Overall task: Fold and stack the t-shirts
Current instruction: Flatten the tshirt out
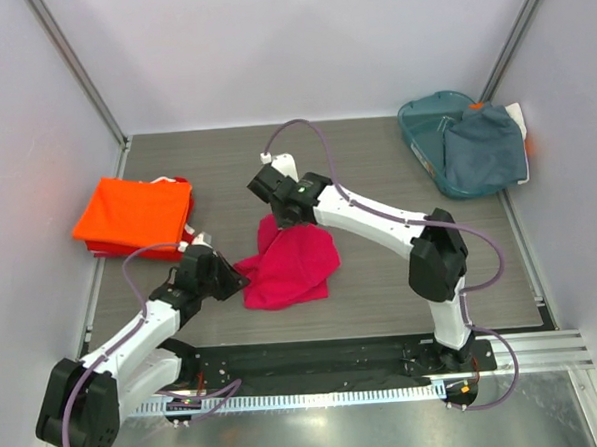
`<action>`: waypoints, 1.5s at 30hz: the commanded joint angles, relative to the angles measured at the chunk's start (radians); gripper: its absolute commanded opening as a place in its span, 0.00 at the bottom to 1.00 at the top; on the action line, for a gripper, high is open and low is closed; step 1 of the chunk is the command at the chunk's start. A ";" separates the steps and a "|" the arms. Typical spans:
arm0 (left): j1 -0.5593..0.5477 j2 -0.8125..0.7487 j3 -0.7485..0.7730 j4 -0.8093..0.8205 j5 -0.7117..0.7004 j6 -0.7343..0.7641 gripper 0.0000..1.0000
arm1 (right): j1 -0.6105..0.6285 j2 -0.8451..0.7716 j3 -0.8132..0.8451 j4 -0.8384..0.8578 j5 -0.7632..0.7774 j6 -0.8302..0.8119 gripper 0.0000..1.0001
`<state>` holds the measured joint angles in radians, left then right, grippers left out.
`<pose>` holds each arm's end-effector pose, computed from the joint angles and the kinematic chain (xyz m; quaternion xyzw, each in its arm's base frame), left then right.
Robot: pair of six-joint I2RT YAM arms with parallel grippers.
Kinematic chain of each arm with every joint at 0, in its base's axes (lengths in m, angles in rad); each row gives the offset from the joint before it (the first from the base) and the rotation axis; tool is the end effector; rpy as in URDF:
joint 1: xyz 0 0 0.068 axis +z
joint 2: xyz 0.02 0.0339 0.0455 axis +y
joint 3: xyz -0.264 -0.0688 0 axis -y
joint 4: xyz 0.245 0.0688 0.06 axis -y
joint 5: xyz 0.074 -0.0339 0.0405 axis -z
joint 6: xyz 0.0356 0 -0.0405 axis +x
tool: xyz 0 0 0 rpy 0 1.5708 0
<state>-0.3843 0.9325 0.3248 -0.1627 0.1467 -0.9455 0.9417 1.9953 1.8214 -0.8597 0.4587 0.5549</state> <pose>0.1617 -0.0710 0.1588 -0.2269 0.8905 -0.2928 0.2641 0.2685 0.3421 0.2798 -0.1212 0.9330 0.0152 0.3385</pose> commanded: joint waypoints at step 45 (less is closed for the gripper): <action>0.163 -0.412 0.300 -0.624 -0.196 -0.019 0.00 | -0.491 -1.074 -1.022 0.197 0.006 0.181 0.79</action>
<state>-0.2203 0.5480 0.5900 -0.8192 -0.0341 -0.9497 0.4480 0.9005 0.7536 -0.7128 0.3653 0.7181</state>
